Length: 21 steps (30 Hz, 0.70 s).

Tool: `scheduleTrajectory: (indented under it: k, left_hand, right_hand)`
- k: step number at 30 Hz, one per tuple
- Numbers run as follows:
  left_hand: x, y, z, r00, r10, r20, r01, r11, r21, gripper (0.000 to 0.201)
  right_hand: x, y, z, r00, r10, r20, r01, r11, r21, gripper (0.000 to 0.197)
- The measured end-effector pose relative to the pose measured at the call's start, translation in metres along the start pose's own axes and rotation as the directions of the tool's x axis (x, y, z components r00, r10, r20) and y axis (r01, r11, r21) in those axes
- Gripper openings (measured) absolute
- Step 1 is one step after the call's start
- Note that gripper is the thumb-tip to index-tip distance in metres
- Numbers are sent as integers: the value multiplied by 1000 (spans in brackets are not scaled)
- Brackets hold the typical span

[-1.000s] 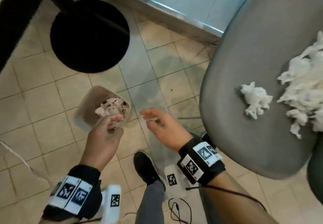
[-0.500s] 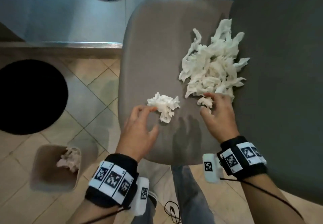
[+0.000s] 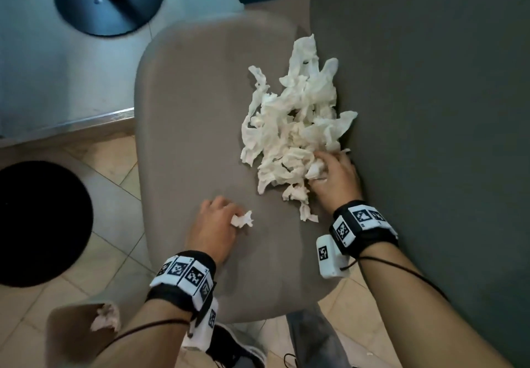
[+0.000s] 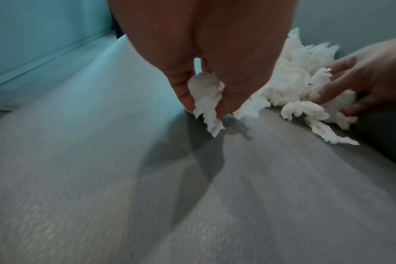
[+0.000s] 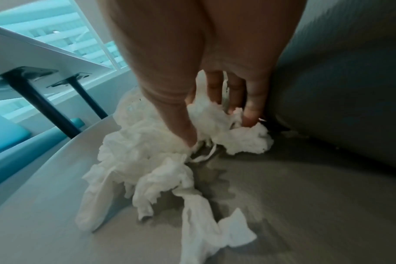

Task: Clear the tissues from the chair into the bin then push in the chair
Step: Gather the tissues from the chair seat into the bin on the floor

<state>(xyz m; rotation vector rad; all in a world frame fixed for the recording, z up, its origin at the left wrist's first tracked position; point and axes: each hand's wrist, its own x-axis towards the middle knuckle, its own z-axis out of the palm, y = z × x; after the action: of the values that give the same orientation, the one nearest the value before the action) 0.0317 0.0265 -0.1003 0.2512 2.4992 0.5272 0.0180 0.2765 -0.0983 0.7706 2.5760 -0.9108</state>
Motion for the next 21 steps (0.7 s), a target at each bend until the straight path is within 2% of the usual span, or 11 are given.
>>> scheduleTrajectory:
  k: [4, 9, 12, 15, 16, 19, 20, 21]
  left_hand:
    - [19, 17, -21, 998, -56, 14, 57, 990, -129, 23]
    - [63, 52, -47, 978, -123, -171, 79, 966, -247, 25]
    - [91, 63, -50, 980, -118, -161, 92, 982, -163, 39]
    - [111, 65, -45, 987, -133, -92, 132, 991, -15, 51]
    - [116, 63, -42, 986, -147, -76, 149, 989, 22, 49]
    - [119, 55, -36, 982, -170, -85, 176, 982, 70, 34]
    - [117, 52, -36, 979, -179, -99, 185, 982, 47, 31]
    - [115, 50, -36, 975, -191, -116, 193, 981, 7, 29]
  right_hand:
    - [2, 2, -1, 998, 1, -56, 5, 994, 110, 34]
    - [-7, -2, -5, 995, 84, -49, -69, 964, 255, 23]
    - [-15, -8, -10, 991, 120, -59, -94, 938, 334, 25]
    - [-14, -13, -17, 988, 144, -63, -111, 925, 364, 7]
    - [-11, -14, -19, 987, 149, -54, -120, 924, 363, 15]
    - [-1, -14, -25, 987, 158, 4, -152, 941, 302, 57]
    - [4, -13, -25, 983, 183, 28, -184, 952, 246, 65]
    - [8, -12, -25, 978, 203, 46, -208, 962, 177, 63]
